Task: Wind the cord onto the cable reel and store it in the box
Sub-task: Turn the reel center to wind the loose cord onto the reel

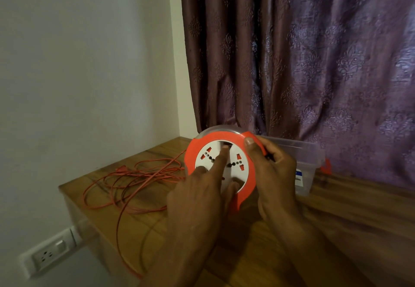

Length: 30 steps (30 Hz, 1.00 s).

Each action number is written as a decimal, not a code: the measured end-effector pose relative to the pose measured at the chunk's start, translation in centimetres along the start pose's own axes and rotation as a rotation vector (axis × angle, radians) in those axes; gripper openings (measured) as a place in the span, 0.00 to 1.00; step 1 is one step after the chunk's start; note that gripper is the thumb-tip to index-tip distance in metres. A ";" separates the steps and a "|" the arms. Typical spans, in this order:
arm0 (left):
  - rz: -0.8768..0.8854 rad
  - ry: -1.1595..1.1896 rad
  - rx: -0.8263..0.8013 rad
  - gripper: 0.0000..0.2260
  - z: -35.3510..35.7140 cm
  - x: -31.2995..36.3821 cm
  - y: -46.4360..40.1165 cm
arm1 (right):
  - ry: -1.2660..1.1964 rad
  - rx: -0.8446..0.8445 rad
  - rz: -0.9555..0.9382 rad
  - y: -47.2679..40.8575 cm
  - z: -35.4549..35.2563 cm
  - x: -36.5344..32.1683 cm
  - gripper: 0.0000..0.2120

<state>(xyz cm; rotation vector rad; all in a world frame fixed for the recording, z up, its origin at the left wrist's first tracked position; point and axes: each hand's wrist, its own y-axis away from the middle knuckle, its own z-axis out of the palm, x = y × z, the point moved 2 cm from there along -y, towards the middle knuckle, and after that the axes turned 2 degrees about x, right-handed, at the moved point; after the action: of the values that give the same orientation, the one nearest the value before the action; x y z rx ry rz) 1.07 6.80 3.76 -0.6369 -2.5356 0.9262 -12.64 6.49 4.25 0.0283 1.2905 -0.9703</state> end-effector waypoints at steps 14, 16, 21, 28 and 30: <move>0.087 -0.004 -0.009 0.20 -0.6 0.8 -0.4 | -0.019 -0.040 0.045 -0.1 0.1 0.0 0.03; 0.121 0.016 0.035 0.12 -1.1 1.1 -0.4 | -0.010 -0.054 0.041 -0.1 0.2 0.0 0.03; 0.173 -0.025 0.025 0.09 -1.1 0.8 -0.5 | 0.003 -0.063 0.041 0.0 0.2 0.0 0.03; 0.132 0.264 0.162 0.10 -1.8 -0.1 0.5 | -0.019 -0.034 0.068 -0.3 -0.2 -0.1 0.04; 0.092 0.248 0.194 0.14 -2.1 -0.6 0.9 | -0.019 -0.013 0.057 -0.4 -0.3 -0.1 0.06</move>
<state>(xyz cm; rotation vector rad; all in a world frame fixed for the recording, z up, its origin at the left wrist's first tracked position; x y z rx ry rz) 2.80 8.20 4.54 -0.7622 -2.1843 1.0393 -13.09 6.49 4.44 0.0456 1.2714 -0.9116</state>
